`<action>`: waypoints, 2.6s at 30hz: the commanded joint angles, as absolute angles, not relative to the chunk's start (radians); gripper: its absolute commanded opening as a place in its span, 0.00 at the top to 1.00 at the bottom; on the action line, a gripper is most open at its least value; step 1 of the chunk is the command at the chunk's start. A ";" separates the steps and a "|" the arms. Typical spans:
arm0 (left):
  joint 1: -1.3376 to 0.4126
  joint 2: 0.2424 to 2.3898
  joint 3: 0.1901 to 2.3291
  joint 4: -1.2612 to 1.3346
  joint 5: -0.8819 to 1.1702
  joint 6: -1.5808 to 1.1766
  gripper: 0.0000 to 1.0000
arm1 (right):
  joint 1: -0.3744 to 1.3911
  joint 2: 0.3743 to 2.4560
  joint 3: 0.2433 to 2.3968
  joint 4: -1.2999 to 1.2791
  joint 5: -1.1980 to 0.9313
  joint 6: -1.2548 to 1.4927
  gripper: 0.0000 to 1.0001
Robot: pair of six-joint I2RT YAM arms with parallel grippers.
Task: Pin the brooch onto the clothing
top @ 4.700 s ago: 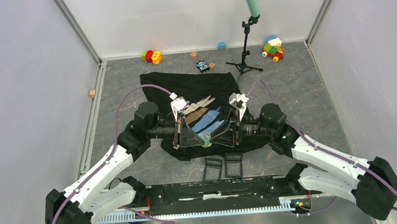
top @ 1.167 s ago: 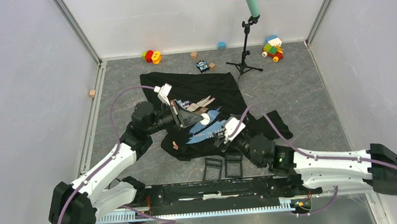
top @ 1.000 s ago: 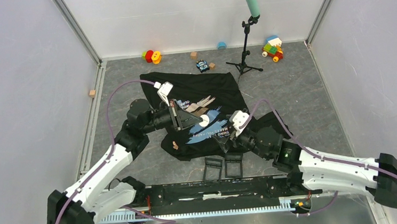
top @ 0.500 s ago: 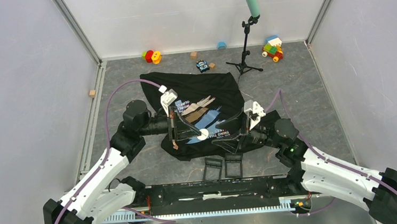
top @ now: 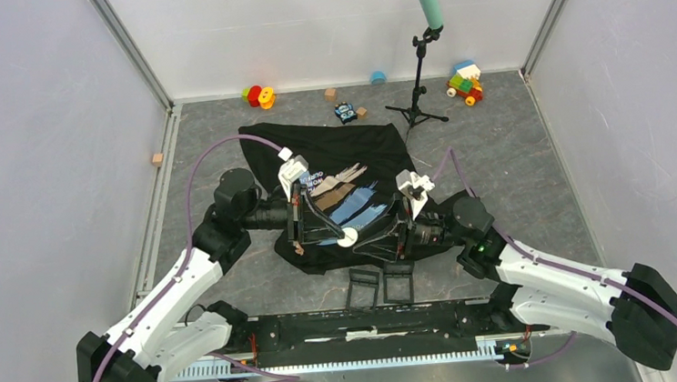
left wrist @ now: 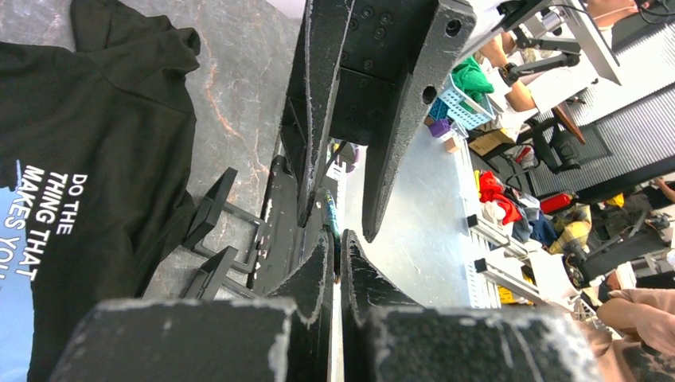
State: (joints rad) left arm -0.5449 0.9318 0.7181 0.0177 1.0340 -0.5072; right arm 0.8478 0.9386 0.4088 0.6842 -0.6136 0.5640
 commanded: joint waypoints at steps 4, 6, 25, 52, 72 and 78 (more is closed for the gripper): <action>-0.555 0.941 0.711 0.078 1.108 -0.508 0.98 | 0.841 0.957 0.459 0.762 -0.627 0.616 0.64; -0.561 0.944 0.709 0.078 1.112 -0.507 0.98 | 0.840 0.965 0.460 0.767 -0.623 0.625 0.69; -0.585 0.968 0.708 0.068 1.093 -0.512 0.47 | 0.838 0.988 0.448 0.724 -0.541 0.634 1.00; -0.603 0.944 0.721 -0.047 1.013 -0.422 0.98 | 0.825 1.029 0.508 0.474 -0.392 0.576 1.00; -0.621 0.930 0.708 -0.010 1.021 -0.429 0.98 | 0.823 1.202 0.594 0.283 -0.215 0.544 0.99; -0.620 0.944 0.741 -0.155 0.853 -0.356 0.98 | 0.824 1.144 0.569 0.346 -0.276 0.513 0.83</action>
